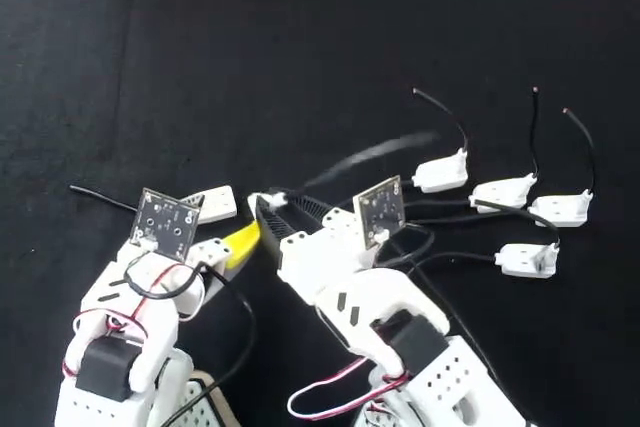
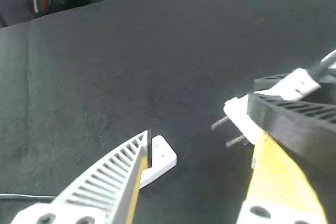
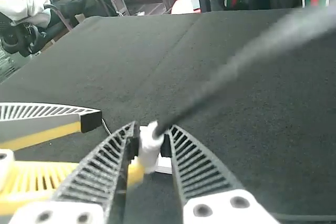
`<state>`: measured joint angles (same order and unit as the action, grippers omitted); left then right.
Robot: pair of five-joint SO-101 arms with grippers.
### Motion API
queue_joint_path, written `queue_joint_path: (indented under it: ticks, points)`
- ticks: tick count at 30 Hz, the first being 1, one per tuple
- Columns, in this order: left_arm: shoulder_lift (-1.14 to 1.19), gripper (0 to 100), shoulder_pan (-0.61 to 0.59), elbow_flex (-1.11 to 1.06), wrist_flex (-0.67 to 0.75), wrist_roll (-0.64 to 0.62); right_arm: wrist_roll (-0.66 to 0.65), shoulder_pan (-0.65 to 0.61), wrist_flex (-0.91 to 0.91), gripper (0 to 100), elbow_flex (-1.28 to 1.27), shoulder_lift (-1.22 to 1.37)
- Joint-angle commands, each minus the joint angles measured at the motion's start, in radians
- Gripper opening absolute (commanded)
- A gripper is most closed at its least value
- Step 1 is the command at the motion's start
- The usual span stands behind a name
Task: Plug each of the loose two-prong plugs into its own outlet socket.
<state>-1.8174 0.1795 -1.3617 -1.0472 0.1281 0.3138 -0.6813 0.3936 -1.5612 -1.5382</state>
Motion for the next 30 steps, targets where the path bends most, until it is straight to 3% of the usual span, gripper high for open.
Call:
queue_joint_path:
  ticks: [1, 8, 12, 16, 23, 26, 30]
  points:
    - [-0.005, 31, -0.018, 0.007, 0.017, 0.0, 0.0, 0.011, 0.046, 1.2, 0.081, -0.024]
    - [-0.005, 31, -0.015, -0.031, -0.018, 0.017, -0.043, -0.009, 0.11, 1.2, 0.125, -0.024]
    - [-0.006, 31, -0.033, -0.002, -0.195, 0.204, -0.091, 0.034, 0.08, 1.2, 0.127, -0.015]
    - [-0.006, 31, -0.223, 0.041, -0.307, 0.321, -0.153, 0.029, 0.078, 1.2, 0.113, -0.005]
    - [-0.006, 31, -0.684, -0.002, -0.215, 0.396, -0.18, -0.009, 0.028, 1.1, 0.203, 0.297]
    - [-0.006, 31, -0.743, -0.062, -0.207, 0.39, -0.178, -0.012, -0.031, 1.1, 0.314, 0.538]
    - [-0.006, 31, -0.808, -0.168, -0.206, 0.29, -0.161, -0.012, -0.064, 1.1, 0.466, 0.834]
